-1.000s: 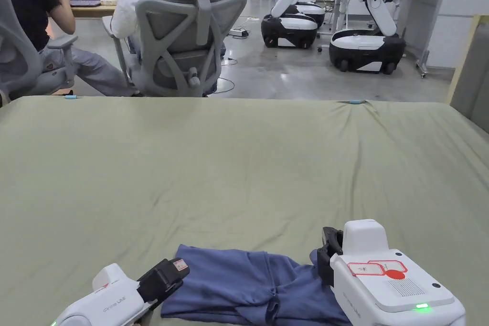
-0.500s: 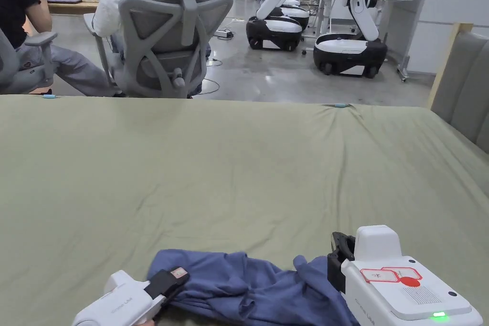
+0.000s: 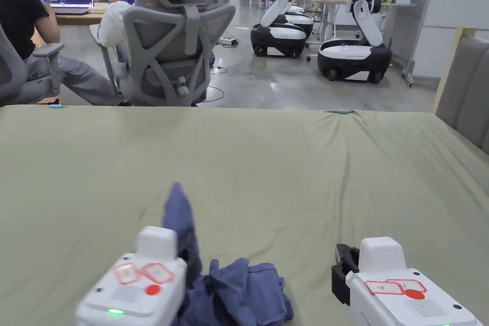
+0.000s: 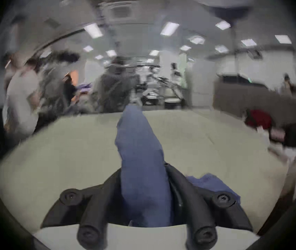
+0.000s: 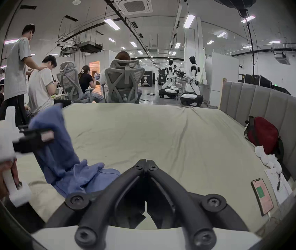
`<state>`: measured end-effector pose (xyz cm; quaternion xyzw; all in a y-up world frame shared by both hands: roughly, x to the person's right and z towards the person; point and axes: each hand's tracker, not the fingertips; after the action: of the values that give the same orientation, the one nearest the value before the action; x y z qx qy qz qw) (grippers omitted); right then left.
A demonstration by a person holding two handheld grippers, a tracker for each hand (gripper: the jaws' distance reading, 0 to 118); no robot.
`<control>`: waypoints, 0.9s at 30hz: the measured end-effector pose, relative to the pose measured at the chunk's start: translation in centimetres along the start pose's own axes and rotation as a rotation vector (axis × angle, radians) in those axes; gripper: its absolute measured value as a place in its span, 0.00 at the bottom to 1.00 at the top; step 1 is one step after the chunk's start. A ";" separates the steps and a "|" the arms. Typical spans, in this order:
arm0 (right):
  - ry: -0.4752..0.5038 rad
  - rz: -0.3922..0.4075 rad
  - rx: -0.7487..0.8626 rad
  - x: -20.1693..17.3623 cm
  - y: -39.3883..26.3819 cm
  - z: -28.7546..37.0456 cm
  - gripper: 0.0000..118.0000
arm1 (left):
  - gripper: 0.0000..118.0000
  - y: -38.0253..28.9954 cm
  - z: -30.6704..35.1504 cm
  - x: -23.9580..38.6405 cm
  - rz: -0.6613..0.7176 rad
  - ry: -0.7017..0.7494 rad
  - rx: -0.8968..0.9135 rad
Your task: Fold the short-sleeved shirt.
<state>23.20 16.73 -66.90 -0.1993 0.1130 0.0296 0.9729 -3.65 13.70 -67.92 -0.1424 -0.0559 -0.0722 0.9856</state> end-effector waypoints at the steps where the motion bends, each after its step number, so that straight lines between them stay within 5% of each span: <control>1: -0.004 -0.005 0.002 0.3 -0.1 0.1 0.00 | 0.12 -0.3 -0.6 2.5 -0.109 -0.011 -0.048; 3: -0.011 -0.013 -0.002 1.0 -0.2 0.5 0.00 | 0.11 -2.2 -2.0 7.2 -0.354 -0.010 -0.113; 5: -0.020 -0.021 0.001 1.5 -0.4 0.8 0.00 | 0.14 -3.9 -2.9 10.2 -0.454 -0.020 -0.158; 9: -0.028 -0.032 -0.001 2.2 -0.6 1.1 0.00 | 0.42 -5.1 -3.7 10.6 -0.446 -0.052 -0.217; 10: -0.024 -0.040 0.001 2.3 -0.7 1.2 0.00 | 0.63 -4.4 -3.1 9.8 -0.391 -0.109 -0.167; 12: -0.018 -0.042 0.001 2.3 -0.7 1.1 0.00 | 0.78 -1.9 -1.5 8.1 -0.254 -0.164 -0.112; 18: -0.002 -0.046 0.005 1.6 -0.4 0.8 0.00 | 0.87 2.3 0.1 0.0 0.443 -0.311 -0.083; 21: 0.008 -0.046 -0.002 1.3 -0.5 0.5 0.00 | 0.71 0.4 -2.2 -2.1 0.576 -0.242 -0.195; 23: 0.010 -0.044 -0.009 1.0 -0.5 0.3 0.00 | 0.29 -0.9 -3.2 -1.8 0.600 -0.236 -0.250; 25: 0.013 -0.042 -0.016 0.9 -0.6 0.2 0.00 | 0.04 -1.9 -3.5 -1.0 0.627 -0.304 -0.293; 27: 0.013 -0.041 -0.024 0.9 -0.7 0.0 0.00 | 0.03 -3.1 -3.7 0.8 0.688 -0.435 -0.331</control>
<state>24.17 16.04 -66.86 -0.2136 0.1149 0.0098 0.9701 -3.00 9.56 -70.44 -0.3209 -0.1994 0.2838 0.8814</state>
